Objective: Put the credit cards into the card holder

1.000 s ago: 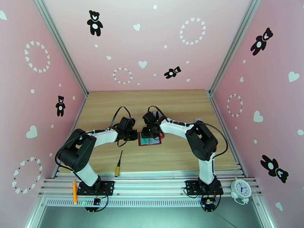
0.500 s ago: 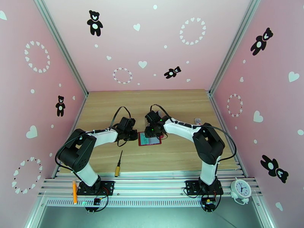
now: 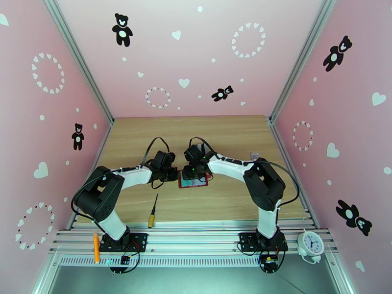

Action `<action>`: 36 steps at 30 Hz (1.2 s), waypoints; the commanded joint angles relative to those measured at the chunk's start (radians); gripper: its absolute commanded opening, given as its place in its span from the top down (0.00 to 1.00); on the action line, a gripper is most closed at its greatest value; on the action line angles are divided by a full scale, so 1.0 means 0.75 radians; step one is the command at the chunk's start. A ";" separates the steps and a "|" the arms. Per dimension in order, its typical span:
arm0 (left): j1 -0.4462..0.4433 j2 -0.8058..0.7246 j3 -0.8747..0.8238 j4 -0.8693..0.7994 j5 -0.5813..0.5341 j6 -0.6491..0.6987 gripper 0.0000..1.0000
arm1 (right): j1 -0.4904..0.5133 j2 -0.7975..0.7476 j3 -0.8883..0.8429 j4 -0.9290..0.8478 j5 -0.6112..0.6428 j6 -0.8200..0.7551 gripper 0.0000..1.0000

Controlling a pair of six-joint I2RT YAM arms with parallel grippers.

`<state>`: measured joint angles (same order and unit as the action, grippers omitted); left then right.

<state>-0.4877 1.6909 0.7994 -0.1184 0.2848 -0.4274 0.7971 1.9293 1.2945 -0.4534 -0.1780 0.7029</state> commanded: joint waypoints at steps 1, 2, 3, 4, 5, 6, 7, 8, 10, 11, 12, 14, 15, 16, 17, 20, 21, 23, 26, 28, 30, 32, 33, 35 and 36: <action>-0.004 0.012 -0.010 0.018 0.018 -0.003 0.91 | 0.005 0.053 -0.010 -0.004 -0.029 -0.003 0.62; -0.003 0.015 -0.008 0.017 0.018 -0.003 0.91 | 0.006 0.063 -0.012 0.005 -0.050 0.002 0.62; -0.004 0.015 -0.006 0.017 0.018 -0.003 0.91 | 0.008 0.069 -0.012 0.010 -0.054 0.006 0.62; -0.004 0.017 -0.006 0.017 0.018 -0.003 0.91 | 0.011 0.073 -0.012 0.010 -0.051 0.008 0.62; -0.004 0.020 -0.005 0.016 0.018 -0.003 0.91 | 0.012 0.076 -0.012 0.011 -0.051 0.010 0.62; -0.004 0.021 -0.003 0.017 0.018 -0.003 0.91 | 0.013 0.076 -0.014 0.012 -0.049 0.014 0.62; -0.004 0.022 -0.004 0.016 0.019 -0.004 0.91 | 0.015 0.078 -0.014 0.015 -0.049 0.016 0.62; -0.004 0.025 -0.001 0.017 0.020 -0.006 0.91 | 0.017 0.078 -0.013 0.014 -0.047 0.020 0.63; -0.003 0.031 0.004 0.019 0.024 -0.007 0.91 | 0.023 0.080 -0.014 0.026 -0.051 0.026 0.62; -0.004 0.034 0.008 0.019 0.028 -0.007 0.90 | 0.026 0.086 -0.011 0.032 -0.057 0.030 0.63; -0.003 0.038 0.011 0.017 0.028 -0.007 0.90 | 0.030 0.094 -0.004 0.035 -0.063 0.034 0.63; -0.004 0.042 0.012 0.012 0.022 -0.007 0.89 | 0.038 0.107 0.010 0.045 -0.071 0.044 0.63; -0.001 0.042 0.012 0.008 0.017 -0.006 0.89 | 0.038 0.113 0.014 0.049 -0.071 0.048 0.63; -0.001 0.039 0.012 0.005 0.010 -0.007 0.89 | 0.040 0.113 0.013 0.060 -0.070 0.056 0.63; 0.003 0.035 0.012 0.006 0.007 -0.006 0.89 | 0.039 0.110 0.015 0.067 -0.064 0.062 0.63; 0.018 0.027 0.011 0.001 -0.005 -0.009 0.89 | 0.039 0.099 0.025 0.087 -0.060 0.075 0.63; 0.025 0.022 0.011 -0.003 -0.012 -0.011 0.89 | 0.038 0.095 0.031 0.091 -0.054 0.075 0.63; 0.036 0.005 0.007 -0.001 -0.022 -0.013 0.89 | 0.033 0.085 0.044 0.098 -0.049 0.079 0.63; 0.044 -0.020 -0.008 0.002 -0.039 -0.013 0.89 | 0.025 0.049 0.055 0.115 -0.048 0.086 0.63; 0.047 -0.028 -0.014 0.004 -0.047 -0.014 0.88 | 0.020 0.013 0.057 0.107 -0.035 0.085 0.63; 0.047 -0.039 -0.020 0.004 -0.049 -0.013 0.87 | 0.010 -0.026 0.048 0.095 -0.022 0.076 0.62; 0.047 -0.063 -0.032 0.011 -0.052 -0.012 0.87 | -0.007 -0.067 0.027 0.065 0.007 0.052 0.61; 0.047 -0.074 -0.036 0.013 -0.056 -0.009 0.87 | -0.017 -0.081 0.014 0.053 0.020 0.037 0.61; 0.047 -0.108 -0.050 0.019 -0.060 -0.007 0.87 | -0.045 -0.109 -0.023 0.027 0.053 0.002 0.61; 0.047 -0.124 -0.059 0.024 -0.059 -0.010 0.86 | -0.061 -0.121 -0.045 0.019 0.066 -0.014 0.61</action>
<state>-0.4595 1.6527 0.7742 -0.1146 0.2577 -0.4309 0.7792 1.8957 1.2930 -0.3943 -0.1761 0.7307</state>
